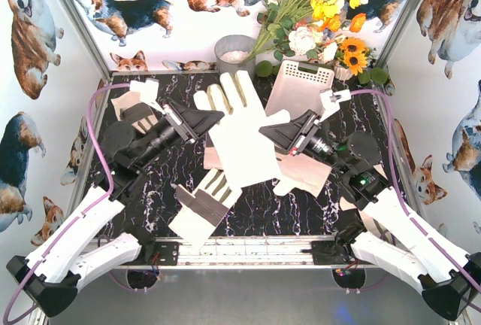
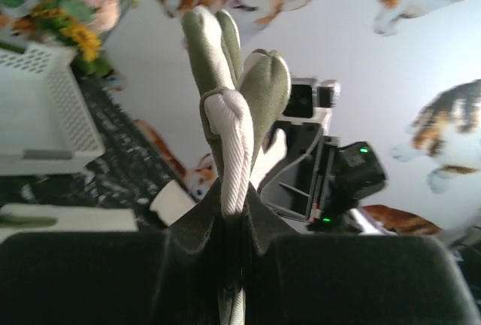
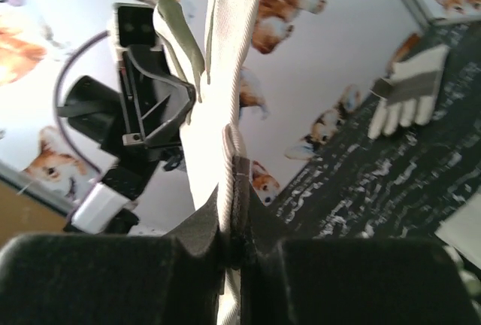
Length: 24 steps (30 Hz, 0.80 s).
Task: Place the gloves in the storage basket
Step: Pair the glove with the glove.
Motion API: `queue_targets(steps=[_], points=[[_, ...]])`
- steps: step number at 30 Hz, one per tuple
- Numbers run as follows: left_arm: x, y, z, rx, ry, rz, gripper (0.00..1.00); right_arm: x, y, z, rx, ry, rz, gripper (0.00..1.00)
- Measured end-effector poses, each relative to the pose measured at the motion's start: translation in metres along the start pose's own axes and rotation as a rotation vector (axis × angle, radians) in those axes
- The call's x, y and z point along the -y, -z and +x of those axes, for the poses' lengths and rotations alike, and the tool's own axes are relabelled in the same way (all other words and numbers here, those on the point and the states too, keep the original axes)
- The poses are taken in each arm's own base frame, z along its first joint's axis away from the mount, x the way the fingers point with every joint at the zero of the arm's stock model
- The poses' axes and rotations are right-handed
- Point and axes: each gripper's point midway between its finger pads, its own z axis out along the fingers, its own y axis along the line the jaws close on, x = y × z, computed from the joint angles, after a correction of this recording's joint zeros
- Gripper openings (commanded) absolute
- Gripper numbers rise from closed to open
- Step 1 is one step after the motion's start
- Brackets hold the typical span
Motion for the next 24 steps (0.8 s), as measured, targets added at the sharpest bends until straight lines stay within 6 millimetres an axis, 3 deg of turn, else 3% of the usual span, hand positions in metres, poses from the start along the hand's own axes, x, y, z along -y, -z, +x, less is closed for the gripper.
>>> queue_targets(steps=[7,12,19,24], points=[[-0.085,-0.009,0.017,-0.1,-0.143,-0.3,0.0,0.053,-0.003,0.026,-0.013,0.039,0.249,0.0],[-0.163,-0.004,0.031,-0.205,-0.237,-0.49,0.0,0.113,-0.014,0.066,-0.051,0.098,0.466,0.0],[-0.251,0.012,0.04,-0.318,-0.229,-0.602,0.0,0.189,-0.033,0.11,-0.088,0.181,0.675,0.0],[-0.305,0.016,0.048,-0.37,-0.189,-0.627,0.0,0.226,-0.048,0.127,-0.116,0.246,0.752,0.0]])
